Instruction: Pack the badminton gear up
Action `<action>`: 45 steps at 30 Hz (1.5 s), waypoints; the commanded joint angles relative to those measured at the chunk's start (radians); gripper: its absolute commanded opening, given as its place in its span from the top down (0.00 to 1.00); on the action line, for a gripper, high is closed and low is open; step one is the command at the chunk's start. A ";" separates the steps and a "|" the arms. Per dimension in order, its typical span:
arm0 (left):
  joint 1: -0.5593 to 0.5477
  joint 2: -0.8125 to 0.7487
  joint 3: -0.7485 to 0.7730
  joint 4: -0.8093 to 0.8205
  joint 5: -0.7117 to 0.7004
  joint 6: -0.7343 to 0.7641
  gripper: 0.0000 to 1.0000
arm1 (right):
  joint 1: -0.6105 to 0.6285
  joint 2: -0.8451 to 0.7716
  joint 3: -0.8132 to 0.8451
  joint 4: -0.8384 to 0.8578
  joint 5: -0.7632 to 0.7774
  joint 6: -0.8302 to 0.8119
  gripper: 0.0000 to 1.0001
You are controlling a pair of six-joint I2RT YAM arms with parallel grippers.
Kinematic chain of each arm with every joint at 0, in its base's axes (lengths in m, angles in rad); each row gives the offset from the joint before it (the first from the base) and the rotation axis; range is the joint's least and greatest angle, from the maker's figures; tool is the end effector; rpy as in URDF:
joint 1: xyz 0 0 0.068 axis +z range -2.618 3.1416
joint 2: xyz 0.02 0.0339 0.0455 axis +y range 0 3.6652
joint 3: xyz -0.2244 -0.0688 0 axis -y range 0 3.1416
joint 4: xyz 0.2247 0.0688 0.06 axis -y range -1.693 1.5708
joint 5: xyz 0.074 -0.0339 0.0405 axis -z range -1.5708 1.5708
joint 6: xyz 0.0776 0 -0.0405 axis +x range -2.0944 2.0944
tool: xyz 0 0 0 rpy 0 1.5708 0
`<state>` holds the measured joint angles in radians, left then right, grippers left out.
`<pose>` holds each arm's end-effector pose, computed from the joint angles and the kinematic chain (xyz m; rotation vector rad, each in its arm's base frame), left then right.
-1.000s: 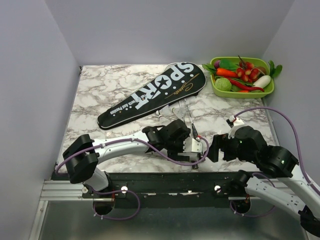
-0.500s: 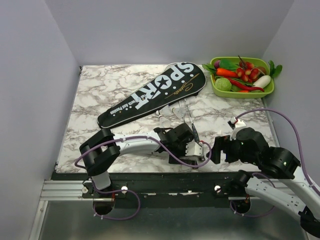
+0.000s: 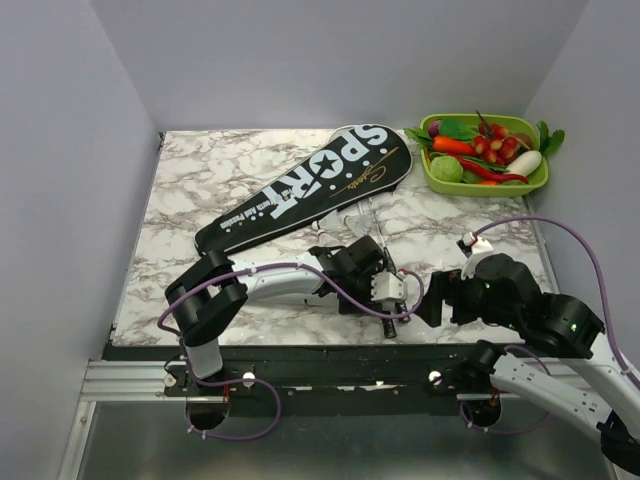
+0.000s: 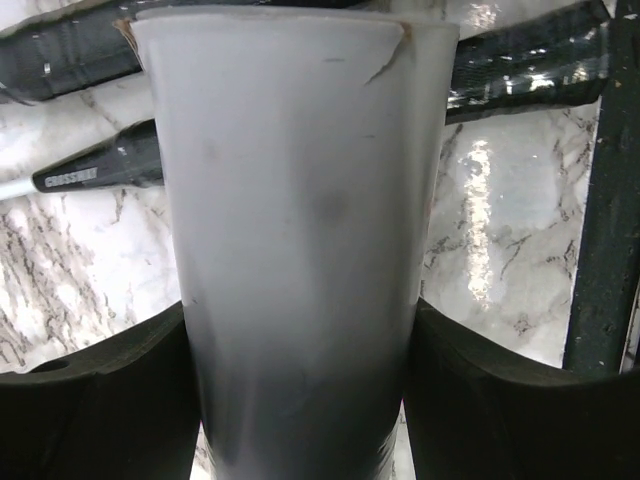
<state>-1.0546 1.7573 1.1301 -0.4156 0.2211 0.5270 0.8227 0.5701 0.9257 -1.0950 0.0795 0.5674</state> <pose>0.1600 -0.3164 0.1214 1.9398 1.8071 -0.4707 0.0948 0.0931 0.2671 -0.2623 2.3731 0.6019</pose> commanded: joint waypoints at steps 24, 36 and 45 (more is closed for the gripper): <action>0.028 -0.515 -0.223 0.041 -0.020 -0.461 0.92 | 0.004 0.079 0.183 0.133 -0.409 -0.138 0.04; 0.018 -0.791 -0.408 0.121 -0.042 -0.559 0.98 | 0.004 0.284 0.217 0.320 -0.566 -0.155 0.22; 0.001 -0.889 -0.457 0.144 -0.017 -0.564 1.00 | 0.004 0.379 0.200 0.438 -0.600 -0.143 0.42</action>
<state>-1.0367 0.8986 0.6918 -0.2913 0.1913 0.0471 0.8230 0.9432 1.1210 -0.7471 -0.4706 0.4187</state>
